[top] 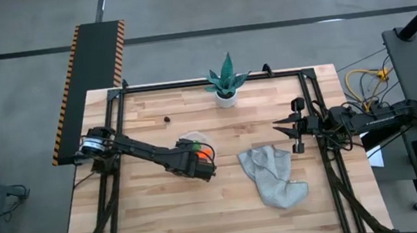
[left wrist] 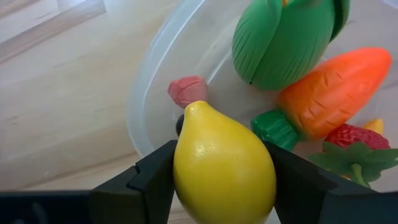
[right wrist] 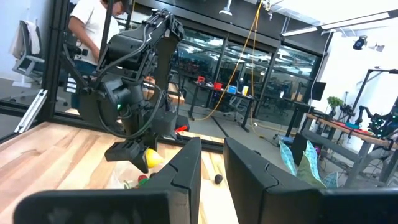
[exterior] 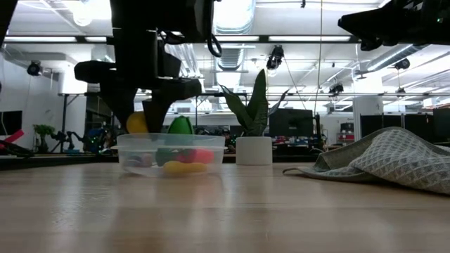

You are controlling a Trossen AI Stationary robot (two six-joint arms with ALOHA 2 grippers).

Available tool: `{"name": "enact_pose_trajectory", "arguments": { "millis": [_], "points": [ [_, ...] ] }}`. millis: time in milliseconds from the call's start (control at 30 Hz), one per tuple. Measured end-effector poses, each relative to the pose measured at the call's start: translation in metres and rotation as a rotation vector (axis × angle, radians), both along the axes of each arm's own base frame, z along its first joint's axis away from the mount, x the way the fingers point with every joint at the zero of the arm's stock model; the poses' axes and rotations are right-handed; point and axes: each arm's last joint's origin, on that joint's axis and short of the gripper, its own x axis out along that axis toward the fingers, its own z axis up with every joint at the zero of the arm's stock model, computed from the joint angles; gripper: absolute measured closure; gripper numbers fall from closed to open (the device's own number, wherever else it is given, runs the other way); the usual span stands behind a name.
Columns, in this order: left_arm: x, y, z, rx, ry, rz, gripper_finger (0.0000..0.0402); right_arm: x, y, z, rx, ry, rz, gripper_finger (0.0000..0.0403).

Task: Pick and placing Produce into tupperware
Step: Put the yellow lemon into the transparent bin, then put the black raspberry into the transparent bin

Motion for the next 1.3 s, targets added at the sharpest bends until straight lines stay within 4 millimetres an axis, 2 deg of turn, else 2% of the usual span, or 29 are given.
{"name": "enact_pose_trajectory", "arguments": {
  "millis": [300,600,700,900,1000,1100,1300],
  "points": [
    [0.001,0.0,0.0,-0.003,0.001,-0.026,0.0191,0.0,0.0,0.0,0.0,0.0,0.001,0.0342],
    [0.001,-0.001,0.0,-0.011,0.016,-0.065,0.0138,0.0,0.0,0.0,0.001,0.0,0.001,0.0342],
    [-0.001,0.0,0.003,-0.009,0.034,-0.084,0.0131,0.0,0.0,0.0,0.001,-0.001,0.001,0.0342],
    [-0.013,0.004,0.043,0.038,0.047,-0.181,0.013,0.0,0.0,0.0,0.007,-0.001,0.002,0.0342],
    [-0.028,0.011,0.068,0.119,0.077,-0.263,0.013,0.0,0.0,0.0,0.006,0.0,0.002,0.0342],
    [-0.046,0.028,0.093,0.148,0.077,-0.282,0.013,0.0,0.0,0.0,0.003,-0.002,0.001,0.0342],
    [-0.085,0.079,0.137,0.162,-0.053,-0.112,0.013,0.0,0.0,0.002,-0.014,-0.02,-0.007,0.0342]
  ]
}}
